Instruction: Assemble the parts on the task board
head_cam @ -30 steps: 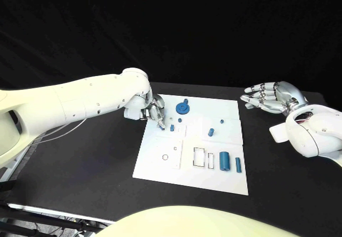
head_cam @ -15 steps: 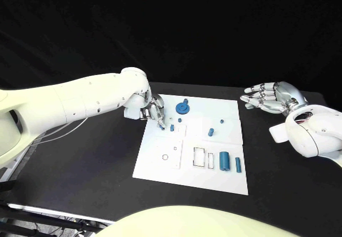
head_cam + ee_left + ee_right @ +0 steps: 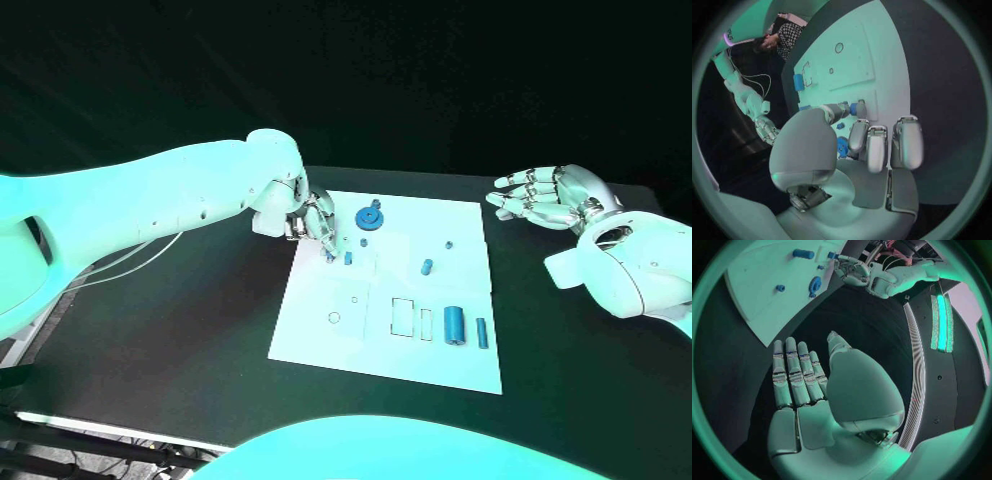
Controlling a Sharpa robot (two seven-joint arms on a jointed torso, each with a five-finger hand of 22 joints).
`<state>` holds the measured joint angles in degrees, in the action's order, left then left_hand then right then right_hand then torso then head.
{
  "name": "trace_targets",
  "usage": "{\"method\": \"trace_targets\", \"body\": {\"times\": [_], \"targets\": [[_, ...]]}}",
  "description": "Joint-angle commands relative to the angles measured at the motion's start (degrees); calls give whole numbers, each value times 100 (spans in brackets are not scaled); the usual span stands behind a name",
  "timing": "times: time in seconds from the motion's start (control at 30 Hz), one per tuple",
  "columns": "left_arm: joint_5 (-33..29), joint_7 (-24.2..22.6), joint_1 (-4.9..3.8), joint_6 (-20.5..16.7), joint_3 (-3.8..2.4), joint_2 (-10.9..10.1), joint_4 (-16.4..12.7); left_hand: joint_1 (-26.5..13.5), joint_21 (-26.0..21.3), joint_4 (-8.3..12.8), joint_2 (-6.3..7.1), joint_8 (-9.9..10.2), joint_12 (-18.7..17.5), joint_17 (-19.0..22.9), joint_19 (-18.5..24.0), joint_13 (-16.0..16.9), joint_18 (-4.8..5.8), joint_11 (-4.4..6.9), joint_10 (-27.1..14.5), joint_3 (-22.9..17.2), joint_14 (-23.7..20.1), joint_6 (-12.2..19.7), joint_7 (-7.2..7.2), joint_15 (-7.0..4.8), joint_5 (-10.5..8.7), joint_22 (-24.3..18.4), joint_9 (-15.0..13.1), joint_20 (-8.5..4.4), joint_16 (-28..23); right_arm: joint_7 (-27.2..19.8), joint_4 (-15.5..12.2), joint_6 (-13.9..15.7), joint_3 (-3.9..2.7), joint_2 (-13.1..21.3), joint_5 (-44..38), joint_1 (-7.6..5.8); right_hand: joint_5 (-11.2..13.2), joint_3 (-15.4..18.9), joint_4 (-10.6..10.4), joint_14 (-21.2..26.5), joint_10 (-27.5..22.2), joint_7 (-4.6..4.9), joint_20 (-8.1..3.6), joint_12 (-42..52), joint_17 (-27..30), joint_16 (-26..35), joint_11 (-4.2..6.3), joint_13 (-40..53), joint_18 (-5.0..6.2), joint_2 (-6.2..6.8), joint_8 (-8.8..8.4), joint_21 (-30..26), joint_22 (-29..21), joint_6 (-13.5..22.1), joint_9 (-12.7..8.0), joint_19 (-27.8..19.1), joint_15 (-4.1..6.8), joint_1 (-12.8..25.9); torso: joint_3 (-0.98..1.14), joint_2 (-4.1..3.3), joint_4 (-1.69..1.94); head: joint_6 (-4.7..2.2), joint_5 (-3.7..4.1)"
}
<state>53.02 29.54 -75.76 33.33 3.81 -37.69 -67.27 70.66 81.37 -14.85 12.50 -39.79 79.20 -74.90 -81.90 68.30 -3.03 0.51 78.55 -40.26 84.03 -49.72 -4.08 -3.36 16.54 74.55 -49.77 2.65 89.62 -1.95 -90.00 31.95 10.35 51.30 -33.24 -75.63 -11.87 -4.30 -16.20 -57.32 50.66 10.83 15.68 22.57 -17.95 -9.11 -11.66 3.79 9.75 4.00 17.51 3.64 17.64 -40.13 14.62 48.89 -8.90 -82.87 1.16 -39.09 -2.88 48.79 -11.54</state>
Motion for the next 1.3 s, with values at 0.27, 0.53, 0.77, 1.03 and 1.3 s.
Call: {"method": "trace_targets", "body": {"times": [0.27, 0.53, 0.77, 1.03, 1.3], "targets": [[-148, -16, -26, 483, -5, 62, 159, -34, 18, 1299, -17, -6, 31, -1510, -24, 6, -47, -2, 33, -1285, 597, -25, 25, -26, 32, -9, -9, 10, 38, -33, -1, -85, -1, -13, -26, 3, 20, 13, 7, -39, -33, 474, -5, 22, 5, 22, -7, -8, 72, -47, 37, -4, -5, 8, -5, -33, -12, 22, -5, -1, 3, 2, 6], [-27, -65, -28, 311, 14, 79, 214, -36, 19, 1305, -14, -3, 33, -1510, -25, 12, -46, -1, 36, -1288, 597, -30, 26, -27, 33, -5, -9, 9, 38, -33, -6, -83, -1, -10, -26, 3, 20, 13, 7, -39, -33, 474, -5, 22, 5, 22, -7, -8, 72, -47, 37, -4, -5, 8, -5, -33, -12, 22, -5, 3, 13, 13, 0], [79, -106, -26, 68, 39, 93, 221, -42, 23, 1309, -13, 0, 39, -1510, -27, 25, -45, -1, 44, -1290, 597, -35, 27, -27, 33, 1, -9, 9, 38, -34, -7, -82, -1, -8, -26, 3, 20, 13, 7, -39, -33, 474, -5, 22, 5, 22, -7, -8, 72, -47, 37, -4, -5, 8, -5, -33, -12, 22, -13, 1, 11, 16, -6], [113, -126, -21, 71, 47, 96, 198, -46, 26, 1311, -12, 3, 34, -1510, -30, 17, -44, -1, 40, -1292, 597, -39, 27, -28, 33, 7, -9, 8, 38, -32, -10, -77, -1, -1, -26, 3, 20, 15, 11, -44, -39, 476, -2, 24, 21, 34, -9, -9, 73, -45, 39, -1, -36, 14, -13, -36, -13, 18, -10, 2, 11, 23, -11], [145, -147, 0, 56, 50, 124, 208, -46, 26, 1311, -12, 3, 34, -1510, -30, 17, -44, -1, 40, -1292, 597, -39, 27, -28, 33, 7, -9, 8, 38, -31, -9, -83, -1, -1, -26, 3, 20, 15, 11, -44, -39, 476, -2, 24, 21, 34, -9, -9, 73, -45, 39, -1, -36, 14, -13, -36, -13, 18, -7, 0, 7, 22, -11]]}}
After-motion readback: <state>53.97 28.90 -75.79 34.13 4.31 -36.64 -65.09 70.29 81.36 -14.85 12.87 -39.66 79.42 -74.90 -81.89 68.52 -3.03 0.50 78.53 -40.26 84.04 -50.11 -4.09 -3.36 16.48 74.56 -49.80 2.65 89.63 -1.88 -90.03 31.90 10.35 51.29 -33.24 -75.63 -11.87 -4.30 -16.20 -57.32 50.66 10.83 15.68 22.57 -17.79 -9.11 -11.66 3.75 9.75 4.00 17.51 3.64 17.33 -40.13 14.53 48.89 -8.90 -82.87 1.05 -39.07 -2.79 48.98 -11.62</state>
